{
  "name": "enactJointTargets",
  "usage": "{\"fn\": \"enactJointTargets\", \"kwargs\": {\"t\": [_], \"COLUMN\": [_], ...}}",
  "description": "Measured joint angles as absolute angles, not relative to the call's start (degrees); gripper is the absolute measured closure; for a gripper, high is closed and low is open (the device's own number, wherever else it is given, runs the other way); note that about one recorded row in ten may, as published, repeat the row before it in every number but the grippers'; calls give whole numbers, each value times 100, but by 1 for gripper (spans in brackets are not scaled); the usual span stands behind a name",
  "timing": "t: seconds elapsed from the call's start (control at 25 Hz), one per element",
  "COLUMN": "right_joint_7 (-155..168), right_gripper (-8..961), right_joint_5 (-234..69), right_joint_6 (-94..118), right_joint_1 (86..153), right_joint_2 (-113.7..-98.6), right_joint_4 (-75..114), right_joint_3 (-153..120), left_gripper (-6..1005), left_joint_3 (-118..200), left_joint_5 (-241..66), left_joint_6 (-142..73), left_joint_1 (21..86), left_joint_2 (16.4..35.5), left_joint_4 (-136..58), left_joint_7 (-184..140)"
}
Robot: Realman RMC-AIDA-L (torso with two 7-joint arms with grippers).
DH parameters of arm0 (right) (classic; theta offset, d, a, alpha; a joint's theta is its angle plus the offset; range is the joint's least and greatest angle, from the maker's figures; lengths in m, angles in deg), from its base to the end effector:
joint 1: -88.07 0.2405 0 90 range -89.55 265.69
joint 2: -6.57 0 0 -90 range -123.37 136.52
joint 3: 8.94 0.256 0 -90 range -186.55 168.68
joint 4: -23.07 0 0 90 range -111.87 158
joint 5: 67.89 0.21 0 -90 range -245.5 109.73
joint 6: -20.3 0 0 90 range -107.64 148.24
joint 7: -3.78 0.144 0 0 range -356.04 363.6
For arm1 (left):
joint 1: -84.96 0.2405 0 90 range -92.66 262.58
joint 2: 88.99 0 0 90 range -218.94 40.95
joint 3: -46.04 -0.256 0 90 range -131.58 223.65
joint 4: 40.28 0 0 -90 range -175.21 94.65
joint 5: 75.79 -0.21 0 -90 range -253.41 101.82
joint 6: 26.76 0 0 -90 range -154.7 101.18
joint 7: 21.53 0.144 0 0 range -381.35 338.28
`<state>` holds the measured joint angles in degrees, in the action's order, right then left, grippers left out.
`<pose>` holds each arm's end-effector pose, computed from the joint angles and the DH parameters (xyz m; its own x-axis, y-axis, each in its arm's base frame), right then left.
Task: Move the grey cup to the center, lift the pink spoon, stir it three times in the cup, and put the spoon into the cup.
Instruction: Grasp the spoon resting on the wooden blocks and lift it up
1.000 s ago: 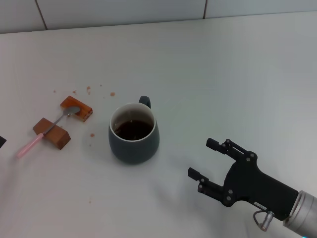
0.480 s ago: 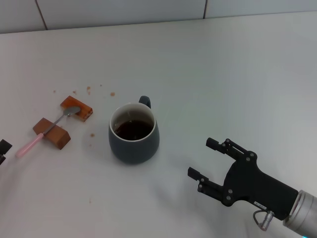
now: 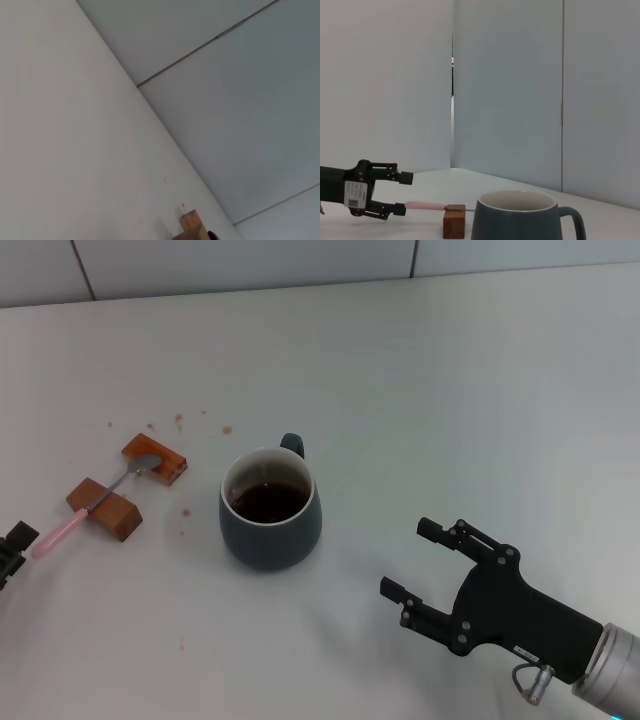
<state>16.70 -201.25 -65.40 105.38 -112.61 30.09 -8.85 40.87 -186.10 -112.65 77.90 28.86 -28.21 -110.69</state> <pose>0.2969 0.2021 -0.0941 0.7467 0.0166 -0.6650 -0.3832 -0.8065 -0.4504 -0.3995 0.1844 0.0023 -0.1700 0.4533 0.8750 0.9699 -0.0801 0.2300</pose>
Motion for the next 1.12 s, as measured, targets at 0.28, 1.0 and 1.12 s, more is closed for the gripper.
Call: {"fn": "enactJointTargets", "kwargs": {"t": [0.28, 1.0, 1.12], "right_joint_7": [1670, 1669, 1670], "right_gripper": [195, 195, 195], "right_joint_5": [-20121, -20121, -20121], "right_joint_6": [-6540, -6540, -6540], "right_joint_1": [10542, 10503, 10503], "right_joint_2": [-11261, -11261, -11260], "right_joint_4": [3015, 3010, 3010], "right_joint_3": [-885, -885, -885], "left_gripper": [219, 241, 244], "left_joint_3": [4013, 3980, 3972], "left_joint_5": [-18609, -18609, -18609], "left_joint_6": [-11199, -11106, -11093], "left_joint_1": [7762, 7613, 7600], "left_joint_2": [2891, 2895, 2896], "left_joint_4": [-2844, -2989, -2991], "left_joint_7": [-11078, -11077, -11077]}}
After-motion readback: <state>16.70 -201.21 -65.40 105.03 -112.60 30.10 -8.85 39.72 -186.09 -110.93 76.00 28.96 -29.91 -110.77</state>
